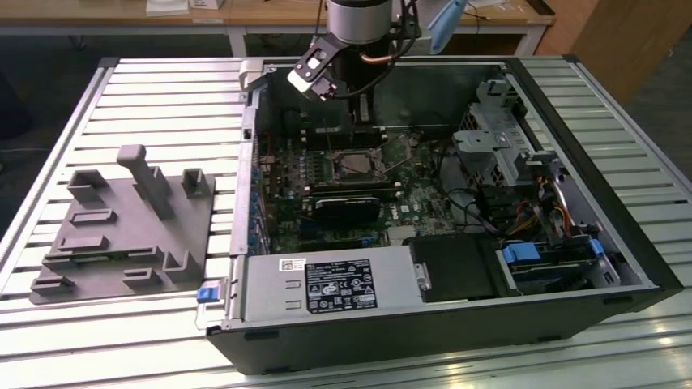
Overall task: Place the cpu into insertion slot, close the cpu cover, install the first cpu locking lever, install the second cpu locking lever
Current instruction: 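Close the cpu cover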
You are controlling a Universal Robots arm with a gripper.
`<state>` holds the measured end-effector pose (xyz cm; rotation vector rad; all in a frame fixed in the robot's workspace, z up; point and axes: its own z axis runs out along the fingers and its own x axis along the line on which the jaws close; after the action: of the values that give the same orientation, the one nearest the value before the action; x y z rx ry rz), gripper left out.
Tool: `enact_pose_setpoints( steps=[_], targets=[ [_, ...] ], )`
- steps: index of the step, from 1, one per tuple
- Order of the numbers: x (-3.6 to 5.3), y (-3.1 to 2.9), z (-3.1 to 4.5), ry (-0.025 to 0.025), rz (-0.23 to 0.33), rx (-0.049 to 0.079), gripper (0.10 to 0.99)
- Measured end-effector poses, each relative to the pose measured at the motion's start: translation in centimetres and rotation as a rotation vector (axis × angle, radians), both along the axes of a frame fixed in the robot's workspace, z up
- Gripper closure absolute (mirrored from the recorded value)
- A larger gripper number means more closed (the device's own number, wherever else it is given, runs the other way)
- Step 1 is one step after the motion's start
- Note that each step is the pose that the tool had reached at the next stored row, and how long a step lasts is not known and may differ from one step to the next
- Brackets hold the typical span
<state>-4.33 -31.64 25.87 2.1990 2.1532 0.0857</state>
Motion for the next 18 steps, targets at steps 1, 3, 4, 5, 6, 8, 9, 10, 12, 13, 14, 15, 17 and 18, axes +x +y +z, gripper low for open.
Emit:
enact_pose_setpoints(
  steps=[1,3,4,5,6,8,9,10,12,13,14,15,17,18],
  targets=[
    [0.04,0.0,0.0,0.0001,0.0,0.0,0.98],
    [0.36,0.0,0.0,0.0001,0.0,0.0,0.98],
    [0.62,0.0,0.0,0.0,0.0,0.0,0.98],
    [0.91,0.0,0.0,0.0,0.0,0.0,0.98],
    [1.3,0.0,0.0,0.0001,0.0,0.0,0.98],
    [2.06,0.0,0.0,0.0001,0.0,0.0,0.98],
    [2.45,0.0,0.0,0.0,0.0,0.0,0.98],
    [2.89,0.0,0.0,0.0001,0.0,0.0,0.98],
    [3.72,0.0,0.0,0.0,0.0,0.0,0.98],
    [4.11,0.0,0.0,0.0,0.0,0.0,0.98],
    [4.46,-0.01,0.0,0.0001,0.0,0.0,0.98],
    [4.8,0.0,0.0,0.0001,0.0,0.0,0.98],
    [5.52,0.0,0.01,0.0002,0.0,0.0,0.98],
    [5.88,0.0,0.01,0.0002,0.0,0.0,0.98]
  ],
)
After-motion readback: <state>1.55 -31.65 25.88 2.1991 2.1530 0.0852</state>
